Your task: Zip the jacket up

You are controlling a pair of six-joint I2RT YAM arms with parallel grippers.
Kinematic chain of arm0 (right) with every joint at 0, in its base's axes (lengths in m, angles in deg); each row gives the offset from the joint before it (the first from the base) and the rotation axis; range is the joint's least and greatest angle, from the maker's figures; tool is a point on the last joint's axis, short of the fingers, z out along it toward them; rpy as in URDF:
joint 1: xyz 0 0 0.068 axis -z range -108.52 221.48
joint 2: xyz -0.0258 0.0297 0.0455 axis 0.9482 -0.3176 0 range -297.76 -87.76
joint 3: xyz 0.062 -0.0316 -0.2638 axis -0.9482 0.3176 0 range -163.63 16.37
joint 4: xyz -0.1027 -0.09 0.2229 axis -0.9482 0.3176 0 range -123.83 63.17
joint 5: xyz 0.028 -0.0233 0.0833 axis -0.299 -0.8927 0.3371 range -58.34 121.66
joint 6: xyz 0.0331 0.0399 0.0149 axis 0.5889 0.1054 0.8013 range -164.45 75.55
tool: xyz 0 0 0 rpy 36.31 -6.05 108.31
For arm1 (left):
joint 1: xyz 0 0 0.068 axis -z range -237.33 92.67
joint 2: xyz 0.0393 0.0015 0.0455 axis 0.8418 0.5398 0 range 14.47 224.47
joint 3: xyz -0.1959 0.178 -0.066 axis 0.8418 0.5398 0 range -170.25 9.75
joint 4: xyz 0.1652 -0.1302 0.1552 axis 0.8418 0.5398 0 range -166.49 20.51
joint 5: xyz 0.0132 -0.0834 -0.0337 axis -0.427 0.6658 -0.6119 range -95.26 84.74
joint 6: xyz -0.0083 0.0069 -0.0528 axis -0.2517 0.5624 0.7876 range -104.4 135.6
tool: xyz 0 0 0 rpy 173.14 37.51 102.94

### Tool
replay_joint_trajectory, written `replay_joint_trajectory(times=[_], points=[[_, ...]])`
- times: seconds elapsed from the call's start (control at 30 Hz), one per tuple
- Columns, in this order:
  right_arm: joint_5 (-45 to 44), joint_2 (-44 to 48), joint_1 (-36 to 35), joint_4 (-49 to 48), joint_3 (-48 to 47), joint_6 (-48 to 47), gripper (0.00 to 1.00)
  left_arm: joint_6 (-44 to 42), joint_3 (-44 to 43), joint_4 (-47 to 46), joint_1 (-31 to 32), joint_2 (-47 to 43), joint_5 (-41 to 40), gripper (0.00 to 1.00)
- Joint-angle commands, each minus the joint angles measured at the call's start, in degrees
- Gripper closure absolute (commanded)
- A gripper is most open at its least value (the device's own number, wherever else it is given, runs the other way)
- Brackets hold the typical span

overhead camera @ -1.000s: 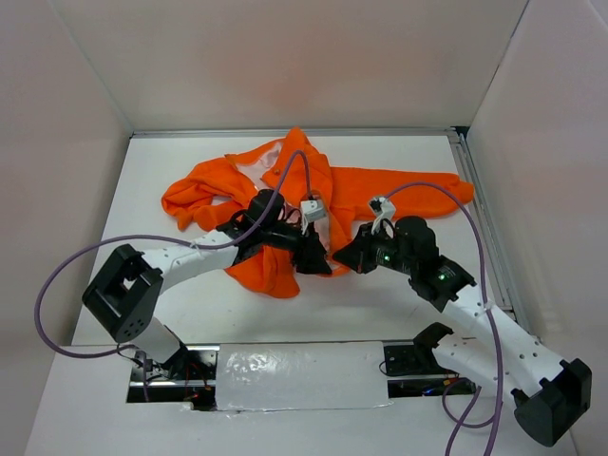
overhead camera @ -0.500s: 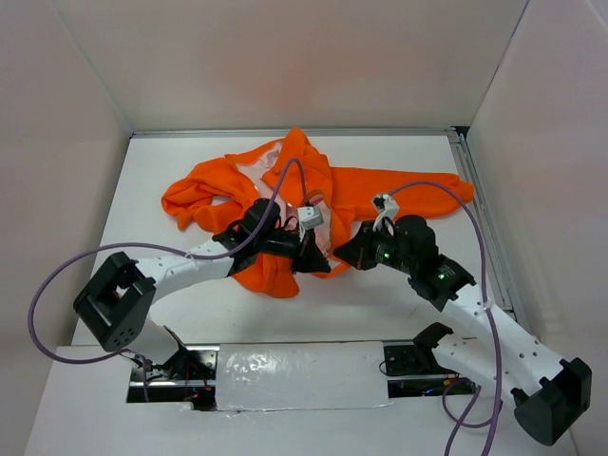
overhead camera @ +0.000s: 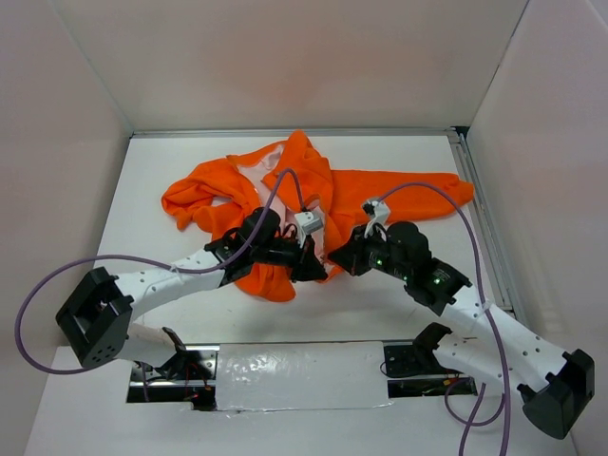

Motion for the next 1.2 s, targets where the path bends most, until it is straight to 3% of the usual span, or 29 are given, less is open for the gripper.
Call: replay_joint_trajectory(times=[0.0, 0.03, 0.13, 0.17, 0.37, 0.67, 0.73, 0.83, 0.87, 0.9, 1.07, 1.17], points=[[-5.05, -0.56, -1.20, -7.78, -0.01, -5.21, 0.94, 1.55, -3.46, 7.70, 2.39, -1.90, 0.90, 1.00], [-4.27, -0.13, -1.72, -7.77, 0.51, -5.38, 0.78, 1.64, -4.17, 8.84, 2.30, -1.12, 0.01, 1.00], [-0.57, 1.89, -2.52, -8.91, 1.14, -5.04, 0.48, 1.38, -6.01, 10.16, 2.30, 0.38, -2.46, 1.00], [-0.31, 2.25, -2.52, -8.66, 1.05, -4.68, 0.44, 1.46, -6.45, 10.43, 2.21, 0.73, -2.81, 1.00], [-2.76, 3.66, -2.52, -6.55, -0.44, -2.49, 0.37, 0.59, -4.88, 8.77, 2.21, -0.23, -1.58, 1.00], [-4.26, -5.39, -2.78, -5.13, -4.40, -0.38, 0.36, -0.82, -2.42, 7.88, 2.21, -4.10, -1.06, 1.00], [-4.26, -7.41, -3.05, -6.98, -5.01, 1.03, 0.38, -0.73, -2.15, 7.80, 2.21, -4.54, -1.05, 1.00], [-3.65, -9.87, -4.01, -9.44, -5.98, 1.65, 0.58, -0.30, -2.24, 7.97, 2.21, -4.54, -1.84, 1.00], [-3.99, -11.09, -4.19, -9.88, -6.33, 1.73, 0.85, -0.21, -2.41, 8.15, 2.21, -4.54, -2.11, 1.00], [-4.86, -11.54, -4.80, -10.14, -7.03, 2.52, 1.00, -0.21, -2.68, 8.67, 2.30, -4.45, -2.11, 1.00], [-16.88, -10.85, -4.46, -10.85, -8.79, 7.09, 1.00, 2.85, 0.03, 11.13, 2.21, -7.25, -3.51, 1.00], [-19.10, -10.58, -2.26, -10.15, -10.72, 6.92, 1.00, 5.32, 3.99, 10.61, 2.56, -11.19, -3.08, 1.00]])
